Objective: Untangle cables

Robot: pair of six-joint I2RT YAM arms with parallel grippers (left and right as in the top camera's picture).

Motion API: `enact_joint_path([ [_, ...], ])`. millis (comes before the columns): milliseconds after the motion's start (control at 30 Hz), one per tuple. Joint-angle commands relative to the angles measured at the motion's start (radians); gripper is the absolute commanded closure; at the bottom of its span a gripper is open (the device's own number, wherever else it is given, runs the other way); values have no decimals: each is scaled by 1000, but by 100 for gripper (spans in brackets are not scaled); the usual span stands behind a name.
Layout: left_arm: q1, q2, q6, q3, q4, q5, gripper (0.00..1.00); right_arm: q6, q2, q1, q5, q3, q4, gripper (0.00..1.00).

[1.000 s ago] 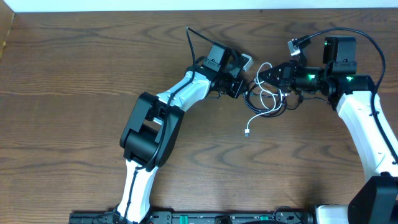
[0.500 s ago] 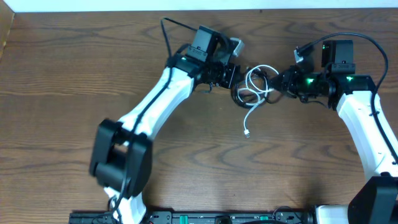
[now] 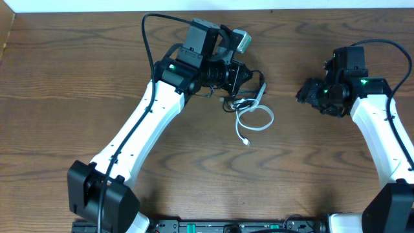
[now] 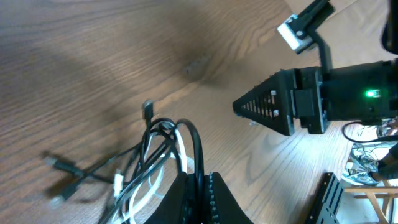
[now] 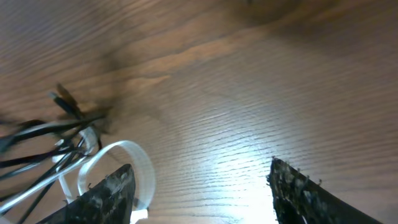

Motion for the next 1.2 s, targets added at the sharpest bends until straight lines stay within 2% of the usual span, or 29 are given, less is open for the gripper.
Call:
enact_joint_path([
  [0, 3, -27, -2, 4, -24, 1, 92, -128, -6, -6, -229, 8, 30, 34],
  [33, 3, -27, -2, 4, -36, 1, 93, -175, -6, -6, -350, 8, 50, 34],
  [100, 3, -27, -2, 4, -50, -3, 93, -195, -6, -3, -456, 8, 78, 34],
  [300, 3, -27, -2, 4, -43, -2, 93, -179, -6, -1, -462, 8, 80, 34],
  [533, 3, -56, -64, 5, 83, 2, 93, -142, -5, 56, -437, 8, 101, 35],
  [667, 3, -67, -81, 6, 98, 2, 93, 45, 11, 134, -294, 8, 129, 41],
  [700, 3, -67, -80, 5, 93, 1, 92, 117, 27, 165, -246, 8, 129, 46],
  [767, 3, -67, -80, 5, 90, 1, 92, 172, 60, 198, -218, 8, 139, 49],
  [1000, 3, -66, -80, 5, 82, 0, 93, 203, 162, 246, -258, 8, 248, 52],
  [1167, 10, -67, -81, 6, 105, -5, 92, 202, 200, 249, -217, 8, 197, 69],
])
